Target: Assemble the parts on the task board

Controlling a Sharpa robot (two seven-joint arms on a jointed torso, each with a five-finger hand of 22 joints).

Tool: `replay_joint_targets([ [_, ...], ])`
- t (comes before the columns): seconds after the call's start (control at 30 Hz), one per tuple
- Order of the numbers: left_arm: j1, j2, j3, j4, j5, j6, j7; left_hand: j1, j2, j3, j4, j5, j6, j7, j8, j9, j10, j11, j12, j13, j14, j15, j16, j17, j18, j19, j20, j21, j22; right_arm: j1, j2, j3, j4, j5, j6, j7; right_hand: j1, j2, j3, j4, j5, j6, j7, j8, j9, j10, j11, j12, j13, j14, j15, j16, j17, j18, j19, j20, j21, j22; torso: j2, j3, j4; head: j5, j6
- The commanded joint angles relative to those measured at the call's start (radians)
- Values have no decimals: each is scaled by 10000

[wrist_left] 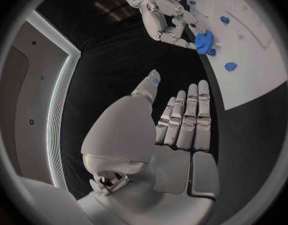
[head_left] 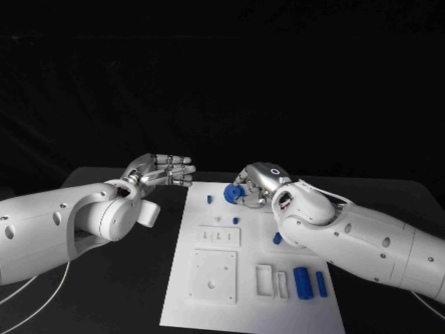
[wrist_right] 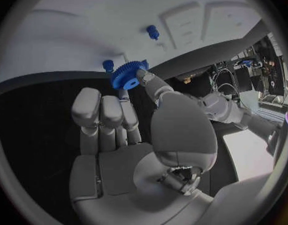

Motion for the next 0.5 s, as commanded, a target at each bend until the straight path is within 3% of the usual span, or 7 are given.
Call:
replay_joint_targets([
  [0.03,24,35,6,3,-27,106,108,-17,-22,-20,-32,12,-23,-48,27,-14,-62,-41,29,15,-70,6,-28,-7,145,-24,24,46,-15,-2,102,-43,-125,-296,-35,-14,109,-30,22,22,-9,66,-10,22,-9,25,-41,20,97,22,-70,-35,-3,90,585,-64,-55,-10,1,-6,-8,19,-18],
  [0.5,24,73,5,-12,-27,125,106,-17,-22,-20,-32,12,-23,-48,27,-14,-62,-41,29,15,-70,6,-28,-7,145,-24,24,46,-15,-10,429,-233,-620,-316,157,45,112,-32,-26,39,9,46,-3,21,-33,12,-36,0,90,15,-67,-69,-24,94,583,-61,-81,-40,-9,-1,-29,91,-90],
])
